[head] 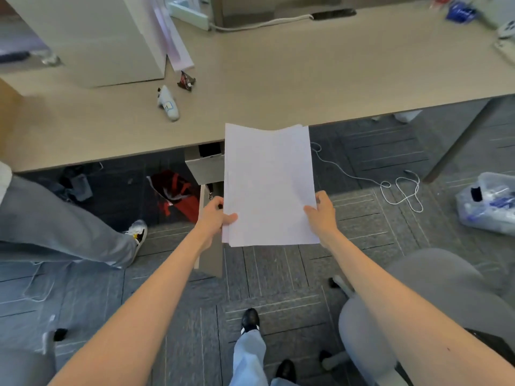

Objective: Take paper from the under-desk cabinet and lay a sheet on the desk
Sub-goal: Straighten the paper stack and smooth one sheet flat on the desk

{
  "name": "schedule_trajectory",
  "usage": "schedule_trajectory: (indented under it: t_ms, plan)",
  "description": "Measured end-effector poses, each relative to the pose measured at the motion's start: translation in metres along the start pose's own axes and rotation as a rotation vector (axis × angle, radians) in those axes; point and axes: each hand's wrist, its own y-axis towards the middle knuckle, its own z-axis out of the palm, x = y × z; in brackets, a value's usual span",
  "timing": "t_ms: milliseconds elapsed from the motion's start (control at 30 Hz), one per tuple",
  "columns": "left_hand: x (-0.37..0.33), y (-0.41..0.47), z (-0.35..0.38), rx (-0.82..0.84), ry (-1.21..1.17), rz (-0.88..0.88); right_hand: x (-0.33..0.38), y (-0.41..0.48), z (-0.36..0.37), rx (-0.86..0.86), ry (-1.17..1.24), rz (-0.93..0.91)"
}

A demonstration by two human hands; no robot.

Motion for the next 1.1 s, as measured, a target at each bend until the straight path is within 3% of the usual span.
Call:
schedule_trajectory:
  t_ms: [300, 600, 833, 1100]
  plan:
    - [-0.111, 0.029, -0.010, 0.064, 0.143, 0.171, 0.085, 0.060, -0.024, -0.056, 0.013, -0.073]
    - [-0.210, 0.127, -0.014, 0.145, 0.130, 0.203, 0.173, 0.173, -0.033, -0.099, 0.200, -0.120]
    - [-0.272, 0.188, 0.006, 0.173, 0.144, 0.208, 0.204, 0.250, -0.047, -0.144, 0.246, -0.089]
    - [-0.333, 0.263, 0.050, 0.092, 0.175, 0.233, 0.232, 0.359, -0.086, -0.024, 0.311, -0.048]
